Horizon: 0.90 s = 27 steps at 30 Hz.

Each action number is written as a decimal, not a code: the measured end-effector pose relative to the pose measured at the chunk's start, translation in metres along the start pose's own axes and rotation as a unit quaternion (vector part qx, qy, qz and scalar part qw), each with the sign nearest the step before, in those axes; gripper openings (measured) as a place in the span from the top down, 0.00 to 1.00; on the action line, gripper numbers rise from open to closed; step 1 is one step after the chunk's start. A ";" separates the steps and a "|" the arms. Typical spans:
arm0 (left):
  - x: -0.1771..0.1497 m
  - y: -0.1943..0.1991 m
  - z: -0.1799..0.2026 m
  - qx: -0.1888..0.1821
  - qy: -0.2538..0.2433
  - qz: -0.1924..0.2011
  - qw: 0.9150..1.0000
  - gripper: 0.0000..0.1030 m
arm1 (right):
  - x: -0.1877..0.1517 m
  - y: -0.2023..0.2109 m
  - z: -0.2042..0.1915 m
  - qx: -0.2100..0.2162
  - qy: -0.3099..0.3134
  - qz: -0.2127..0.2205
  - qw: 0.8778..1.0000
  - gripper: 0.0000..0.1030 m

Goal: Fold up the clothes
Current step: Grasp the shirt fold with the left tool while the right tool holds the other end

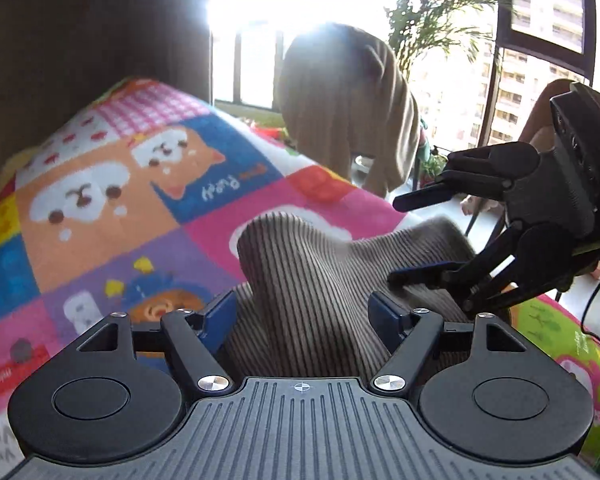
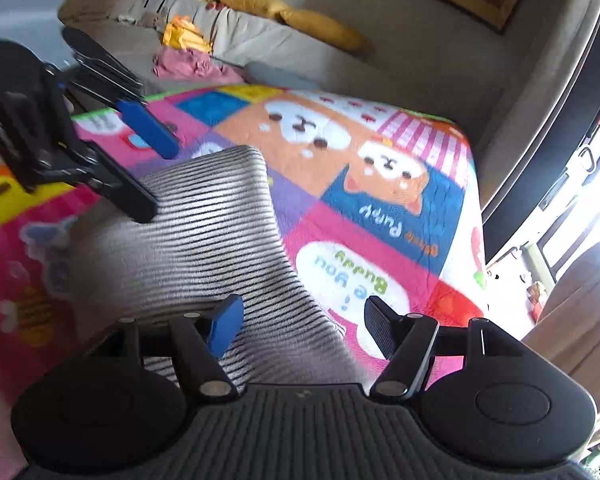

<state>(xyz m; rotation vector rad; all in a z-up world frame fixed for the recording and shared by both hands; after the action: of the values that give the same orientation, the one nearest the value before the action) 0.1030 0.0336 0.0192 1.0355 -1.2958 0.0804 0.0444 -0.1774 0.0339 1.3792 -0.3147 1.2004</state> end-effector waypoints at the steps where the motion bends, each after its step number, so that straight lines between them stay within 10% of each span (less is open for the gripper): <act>1: -0.007 -0.002 -0.001 0.002 0.002 -0.007 1.000 0.22 | -0.001 -0.003 0.002 0.006 -0.013 0.004 1.000 0.27; 7: -0.011 -0.006 -0.014 -0.054 0.084 0.013 0.995 0.15 | -0.003 0.004 0.016 0.011 -0.063 0.030 0.997 0.15; 15: 0.009 -0.035 0.003 -0.072 0.075 0.030 0.994 0.21 | -0.039 0.016 0.039 0.049 -0.231 0.029 0.971 0.03; 21: 0.005 -0.025 -0.007 -0.062 0.109 0.046 0.991 0.67 | -0.070 0.022 0.057 0.085 -0.365 0.020 0.927 0.54; 27: 0.003 -0.013 -0.021 -0.021 0.113 0.060 0.992 0.68 | -0.048 -0.001 0.051 0.030 -0.289 0.016 0.957 0.64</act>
<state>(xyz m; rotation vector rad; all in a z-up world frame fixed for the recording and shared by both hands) 0.1266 0.0388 0.0160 0.8849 -1.1474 0.2530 0.0480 -0.2426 0.0093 1.7687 -0.7157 0.8123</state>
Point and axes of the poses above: each gripper's, at about its wrist camera, not at the fingertips, and y roughly against the way its jaws point, z to its right, x to its top, the point moved 4 cm from there along -y, roughly the way its jaws point, and after that the axes turned 10 degrees about -y, right-handed, at the moved point
